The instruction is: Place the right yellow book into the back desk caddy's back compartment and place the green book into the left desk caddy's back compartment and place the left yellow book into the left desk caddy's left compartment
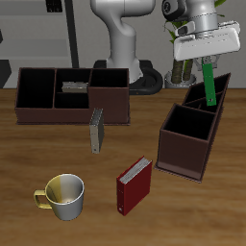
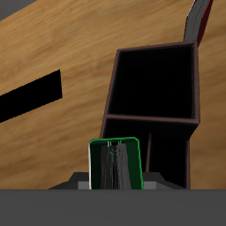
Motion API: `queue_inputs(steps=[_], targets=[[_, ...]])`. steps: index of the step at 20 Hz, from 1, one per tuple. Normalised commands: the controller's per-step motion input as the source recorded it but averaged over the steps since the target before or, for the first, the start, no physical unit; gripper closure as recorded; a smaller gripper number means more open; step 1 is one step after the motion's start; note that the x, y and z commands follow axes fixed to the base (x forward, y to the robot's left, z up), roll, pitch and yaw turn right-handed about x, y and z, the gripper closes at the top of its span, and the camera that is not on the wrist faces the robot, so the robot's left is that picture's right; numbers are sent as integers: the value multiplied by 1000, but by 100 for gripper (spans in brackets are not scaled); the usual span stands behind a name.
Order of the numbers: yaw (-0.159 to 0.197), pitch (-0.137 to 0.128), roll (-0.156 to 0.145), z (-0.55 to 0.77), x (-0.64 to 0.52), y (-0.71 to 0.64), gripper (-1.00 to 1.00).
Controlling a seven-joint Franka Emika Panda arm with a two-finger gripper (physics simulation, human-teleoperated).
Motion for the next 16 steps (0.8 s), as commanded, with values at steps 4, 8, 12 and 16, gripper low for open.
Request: queue_inputs(steps=[4, 8, 12, 16], targets=[[-14, 16, -20, -32, 144, -136, 100], [6, 36, 16, -273, 97, 22, 100], [-32, 53, 37, -346, -19, 35, 100], [-30, 32, 17, -159, -11, -42, 100]])
